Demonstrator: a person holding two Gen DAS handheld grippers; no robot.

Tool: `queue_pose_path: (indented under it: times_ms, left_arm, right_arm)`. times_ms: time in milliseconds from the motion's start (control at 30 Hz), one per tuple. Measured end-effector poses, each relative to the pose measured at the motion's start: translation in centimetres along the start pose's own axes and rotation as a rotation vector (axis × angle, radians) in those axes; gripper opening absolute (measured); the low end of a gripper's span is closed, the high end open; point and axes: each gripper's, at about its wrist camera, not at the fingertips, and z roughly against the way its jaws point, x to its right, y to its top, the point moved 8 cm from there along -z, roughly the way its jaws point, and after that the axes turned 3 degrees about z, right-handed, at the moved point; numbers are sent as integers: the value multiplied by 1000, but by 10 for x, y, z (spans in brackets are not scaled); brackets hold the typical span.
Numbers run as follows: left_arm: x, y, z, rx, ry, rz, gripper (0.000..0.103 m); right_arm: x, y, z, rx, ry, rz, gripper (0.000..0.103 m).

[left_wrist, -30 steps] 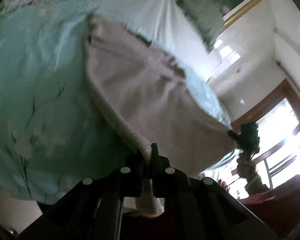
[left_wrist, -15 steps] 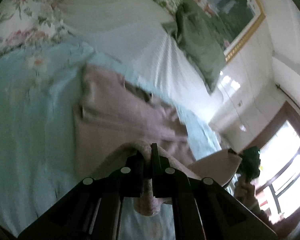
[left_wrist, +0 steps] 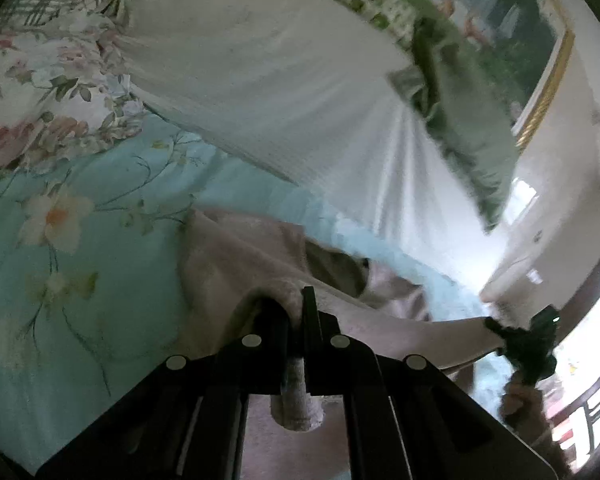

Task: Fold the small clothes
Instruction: 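Lay the hem onto the collar and open both grippers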

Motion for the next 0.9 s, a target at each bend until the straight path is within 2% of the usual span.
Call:
queue_pose_path:
  times_ms: [200, 400, 500, 567, 633, 700, 767, 800, 867, 900]
  left_arm:
    - [-32, 11, -63, -51, 104, 8, 4]
    - [-60, 2, -111, -106, 206, -12, 4]
    - [-73, -6, -128, -146, 241, 5, 4]
    - [-77, -11, -129, -163, 242, 23, 7]
    - [-75, -13, -119, -158, 232, 37, 10]
    - [-69, -17, -104, -151, 230, 25, 17]
    - [-59, -24, -90, -151, 219, 10, 23]
    - [-49, -33, -83, -157, 196, 2, 26]
    - [-32, -48, -76, -171, 162, -8, 31]
    - [-22, -62, -75, -185, 144, -14, 32]
  right_arm:
    - [33, 1, -52, -63, -72, -3, 7]
    - [55, -11, -88, -130, -140, 12, 7]
    - [61, -13, -96, -161, -146, 3, 8]
    - [61, -10, -92, -161, -117, -38, 12]
    - [59, -4, -75, -125, -104, -60, 22]
    - [53, 2, -53, -68, -117, -39, 41]
    - [43, 2, -36, -27, -124, -8, 44]
    - [31, -4, -32, -35, -87, 10, 44]
    - [10, -19, -36, -73, -38, 55, 44]
    - [-5, -35, -42, -121, -9, 106, 44]
